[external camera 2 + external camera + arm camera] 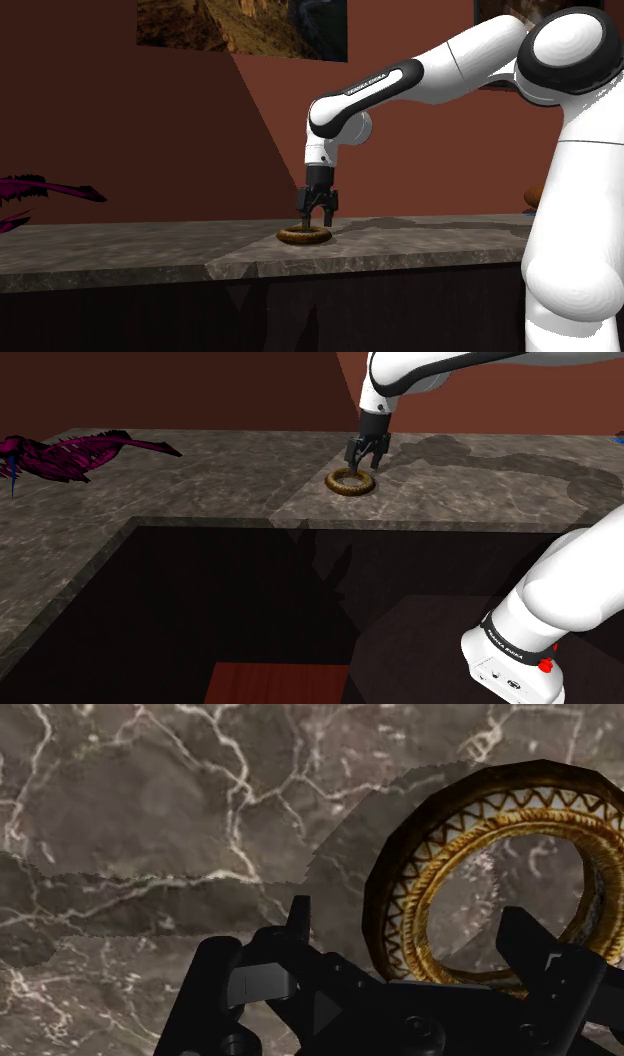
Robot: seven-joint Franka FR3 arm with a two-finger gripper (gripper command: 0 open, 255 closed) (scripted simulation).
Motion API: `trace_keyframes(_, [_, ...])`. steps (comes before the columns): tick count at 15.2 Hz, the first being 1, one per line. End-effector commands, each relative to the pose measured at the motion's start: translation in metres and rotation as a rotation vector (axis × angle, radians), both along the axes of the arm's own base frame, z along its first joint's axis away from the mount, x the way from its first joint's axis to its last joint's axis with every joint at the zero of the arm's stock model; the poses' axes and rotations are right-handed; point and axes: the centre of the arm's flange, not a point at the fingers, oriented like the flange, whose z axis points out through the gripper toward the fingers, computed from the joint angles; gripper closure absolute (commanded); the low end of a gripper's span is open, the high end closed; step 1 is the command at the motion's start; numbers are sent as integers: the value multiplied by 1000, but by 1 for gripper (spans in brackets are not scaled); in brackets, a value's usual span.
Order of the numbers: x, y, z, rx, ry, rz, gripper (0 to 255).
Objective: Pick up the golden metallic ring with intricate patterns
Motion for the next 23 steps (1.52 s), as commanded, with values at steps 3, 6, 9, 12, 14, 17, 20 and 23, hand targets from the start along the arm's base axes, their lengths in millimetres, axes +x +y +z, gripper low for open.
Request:
trace_keyframes(3, [1,0,-5,0,-1,0,255])
trace_keyframes(6, [1,0,-5,0,-1,0,255])
trace_keyframes(9, [1,0,-5,0,-1,0,255])
trace_keyframes(12, [0,0,1,0,-1,0,255])
trace_keyframes(14, [0,0,11,0,-1,0,255])
trace_keyframes(17, [0,0,27,0,-1,0,255])
trace_keyframes(20, [0,0,43,0,-1,0,255])
trace_keyframes(23, [0,0,59,0,-1,0,255])
